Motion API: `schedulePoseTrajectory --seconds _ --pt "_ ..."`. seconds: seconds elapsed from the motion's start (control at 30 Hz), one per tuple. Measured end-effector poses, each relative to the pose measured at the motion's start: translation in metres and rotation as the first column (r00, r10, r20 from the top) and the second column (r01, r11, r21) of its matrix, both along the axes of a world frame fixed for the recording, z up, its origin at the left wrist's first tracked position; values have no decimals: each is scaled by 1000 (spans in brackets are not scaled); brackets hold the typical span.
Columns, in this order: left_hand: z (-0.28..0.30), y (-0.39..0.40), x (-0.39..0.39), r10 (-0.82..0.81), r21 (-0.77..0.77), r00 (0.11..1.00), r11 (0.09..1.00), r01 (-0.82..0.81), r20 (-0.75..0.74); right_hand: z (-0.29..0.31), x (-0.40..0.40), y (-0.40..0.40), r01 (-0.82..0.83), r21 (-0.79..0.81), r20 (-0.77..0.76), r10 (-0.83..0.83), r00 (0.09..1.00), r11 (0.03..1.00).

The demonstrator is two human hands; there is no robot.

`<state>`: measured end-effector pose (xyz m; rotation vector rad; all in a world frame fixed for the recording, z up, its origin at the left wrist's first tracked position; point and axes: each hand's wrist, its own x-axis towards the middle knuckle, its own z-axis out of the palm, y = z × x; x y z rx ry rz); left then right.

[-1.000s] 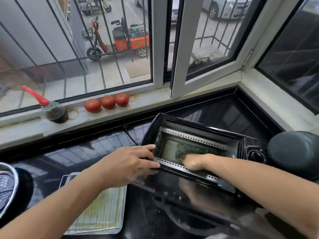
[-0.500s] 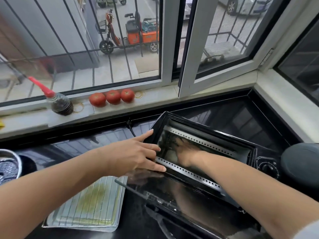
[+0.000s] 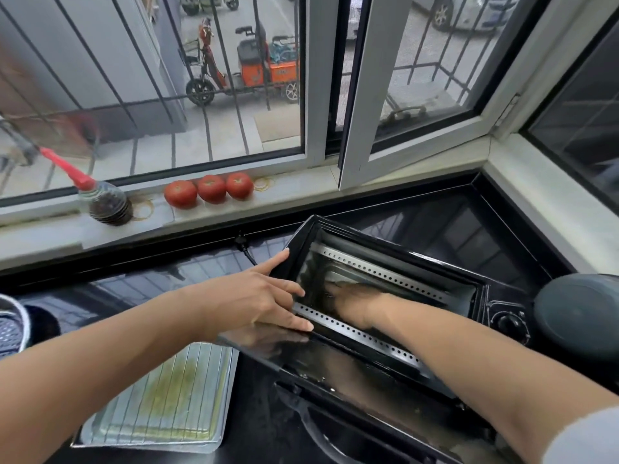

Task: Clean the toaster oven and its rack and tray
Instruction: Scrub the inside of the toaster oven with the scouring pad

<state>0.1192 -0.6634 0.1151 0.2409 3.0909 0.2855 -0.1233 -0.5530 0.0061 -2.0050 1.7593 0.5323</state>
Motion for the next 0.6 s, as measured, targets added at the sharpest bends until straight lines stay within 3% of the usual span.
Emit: schedulePoseTrajectory --seconds 0.13,0.27,0.37,0.6 --pt "-2 1 3 26 4 1000 1000 -26 15 -8 -9 -2 223 -103 -21 -226 974 969" --pt "2 2 -1 0 15 1000 1000 0 -2 -12 -7 1 91 22 11 -92 996 996" --pt "2 4 0 9 30 999 1000 -8 -35 -7 -15 -4 217 -75 -43 -220 974 973" --pt "7 7 -3 13 47 1000 999 -12 -24 -14 -5 -6 202 -67 -230 -212 950 977"
